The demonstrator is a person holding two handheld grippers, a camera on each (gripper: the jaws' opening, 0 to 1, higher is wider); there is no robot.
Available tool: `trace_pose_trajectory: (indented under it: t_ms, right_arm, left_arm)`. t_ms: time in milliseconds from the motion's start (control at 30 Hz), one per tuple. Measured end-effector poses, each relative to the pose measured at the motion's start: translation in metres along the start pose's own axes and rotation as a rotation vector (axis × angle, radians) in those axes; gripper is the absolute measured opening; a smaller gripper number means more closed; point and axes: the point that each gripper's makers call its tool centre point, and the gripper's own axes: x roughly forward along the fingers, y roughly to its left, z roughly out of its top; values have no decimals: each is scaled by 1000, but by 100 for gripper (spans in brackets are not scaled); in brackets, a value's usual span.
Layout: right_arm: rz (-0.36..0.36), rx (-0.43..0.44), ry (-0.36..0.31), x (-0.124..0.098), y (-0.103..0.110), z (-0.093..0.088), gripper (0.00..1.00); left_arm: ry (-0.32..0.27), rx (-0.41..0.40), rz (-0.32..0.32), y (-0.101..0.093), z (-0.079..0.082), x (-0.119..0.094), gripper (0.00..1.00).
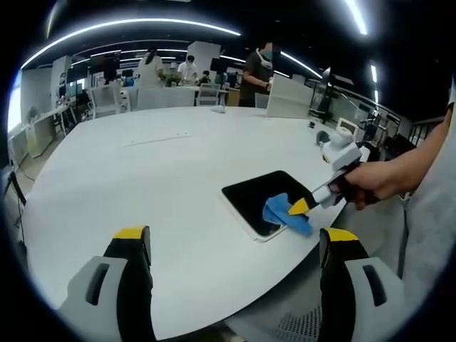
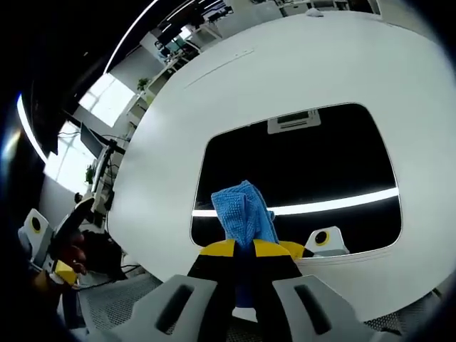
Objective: Wipe the mirror surface with the cleaning cloth until all visible marks leave the cleaned area.
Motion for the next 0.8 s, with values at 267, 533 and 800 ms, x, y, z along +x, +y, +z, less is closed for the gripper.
trace_pose_trajectory:
  t_ms: [267, 533, 800]
  right_arm:
    - [-14, 36, -19, -7, -17, 5, 2]
    - [-18, 59, -32, -11, -27, 7, 2]
    - [-17, 68, -40, -14, -27, 5, 2]
  left_arm:
    - [5, 10, -4, -3, 1, 1, 99]
    - [3, 14, -7, -6, 3, 4, 99]
    - [5, 11, -3, -6, 2, 3, 99]
